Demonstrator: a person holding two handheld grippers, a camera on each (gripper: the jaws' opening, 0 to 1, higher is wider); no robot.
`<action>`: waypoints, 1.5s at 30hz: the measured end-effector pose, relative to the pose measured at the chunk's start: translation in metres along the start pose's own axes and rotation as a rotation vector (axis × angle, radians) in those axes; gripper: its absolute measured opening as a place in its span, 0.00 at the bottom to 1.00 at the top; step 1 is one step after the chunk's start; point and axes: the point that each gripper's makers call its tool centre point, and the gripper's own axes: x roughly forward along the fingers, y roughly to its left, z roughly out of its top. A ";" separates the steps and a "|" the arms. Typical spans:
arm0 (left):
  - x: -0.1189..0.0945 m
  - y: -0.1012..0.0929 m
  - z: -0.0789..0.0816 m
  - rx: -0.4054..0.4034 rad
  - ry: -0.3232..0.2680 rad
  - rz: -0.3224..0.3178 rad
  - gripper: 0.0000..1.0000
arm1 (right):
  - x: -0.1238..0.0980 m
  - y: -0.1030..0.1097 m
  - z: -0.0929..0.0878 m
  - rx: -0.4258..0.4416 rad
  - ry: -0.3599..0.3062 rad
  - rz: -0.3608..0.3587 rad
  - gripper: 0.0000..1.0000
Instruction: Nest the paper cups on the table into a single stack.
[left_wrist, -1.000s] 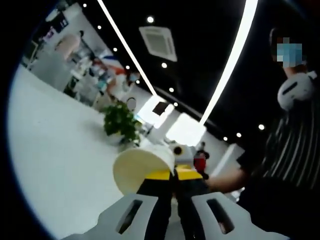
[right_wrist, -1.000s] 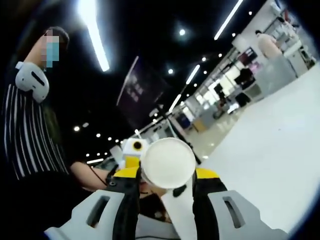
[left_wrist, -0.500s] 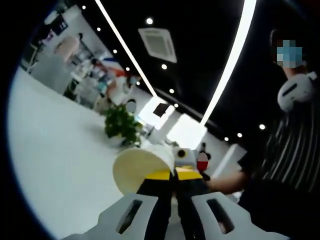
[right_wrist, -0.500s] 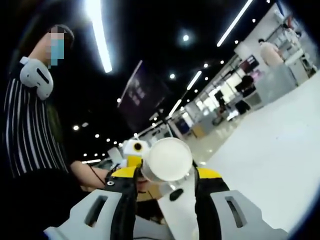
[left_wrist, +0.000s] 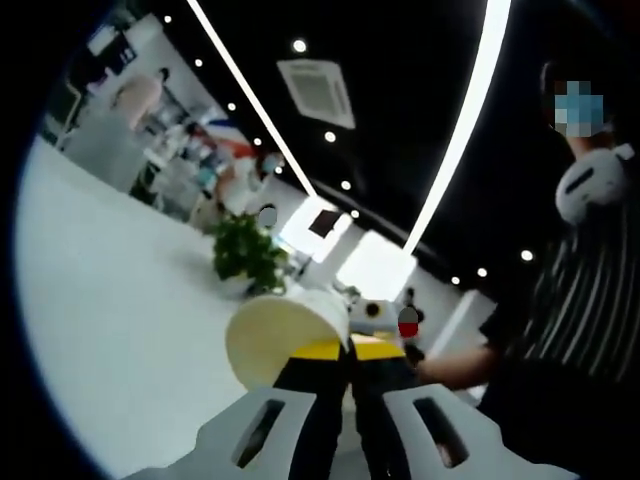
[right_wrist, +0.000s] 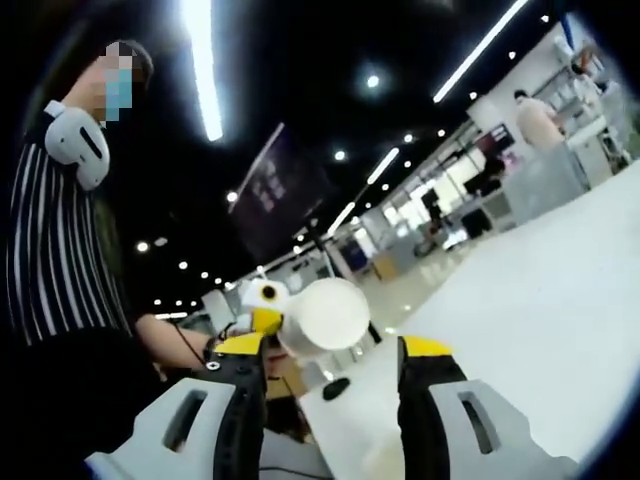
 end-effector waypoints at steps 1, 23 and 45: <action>0.000 0.000 0.001 0.006 -0.003 0.001 0.00 | -0.003 -0.003 0.001 -0.003 0.003 -0.009 0.49; -0.022 0.010 0.015 0.018 -0.020 0.055 0.00 | -0.034 -0.051 -0.017 -0.143 0.140 -0.233 0.82; -0.035 0.019 0.017 0.073 0.068 0.127 0.00 | -0.059 -0.072 -0.019 -0.153 0.171 -0.317 1.00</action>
